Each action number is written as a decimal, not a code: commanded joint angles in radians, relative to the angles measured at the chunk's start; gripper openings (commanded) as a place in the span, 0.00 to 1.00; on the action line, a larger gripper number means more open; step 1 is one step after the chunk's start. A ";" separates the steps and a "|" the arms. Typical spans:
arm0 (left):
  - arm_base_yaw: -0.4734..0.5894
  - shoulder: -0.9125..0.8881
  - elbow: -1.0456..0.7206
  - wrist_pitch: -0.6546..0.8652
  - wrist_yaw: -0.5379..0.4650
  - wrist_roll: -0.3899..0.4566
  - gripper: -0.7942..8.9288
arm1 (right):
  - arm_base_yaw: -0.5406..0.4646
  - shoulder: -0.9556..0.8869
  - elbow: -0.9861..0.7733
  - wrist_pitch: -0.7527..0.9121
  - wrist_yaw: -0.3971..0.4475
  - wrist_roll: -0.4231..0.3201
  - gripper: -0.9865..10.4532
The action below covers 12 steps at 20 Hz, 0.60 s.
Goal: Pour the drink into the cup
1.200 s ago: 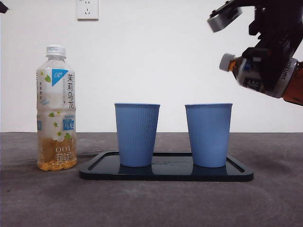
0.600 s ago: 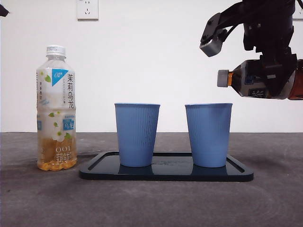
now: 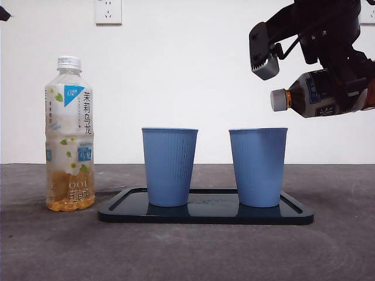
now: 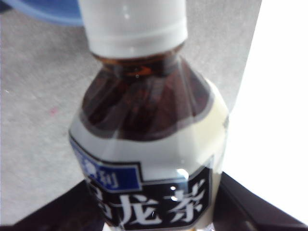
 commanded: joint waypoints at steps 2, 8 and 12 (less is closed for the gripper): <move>-0.008 0.004 0.018 0.004 0.004 0.009 0.59 | 0.029 0.009 0.037 0.012 0.078 -0.068 0.26; -0.011 0.005 0.018 -0.001 0.004 0.009 0.59 | 0.032 0.009 0.037 0.011 0.079 -0.068 0.26; -0.011 0.005 0.018 -0.002 0.004 0.009 0.59 | 0.033 0.009 0.037 0.012 0.078 -0.026 0.26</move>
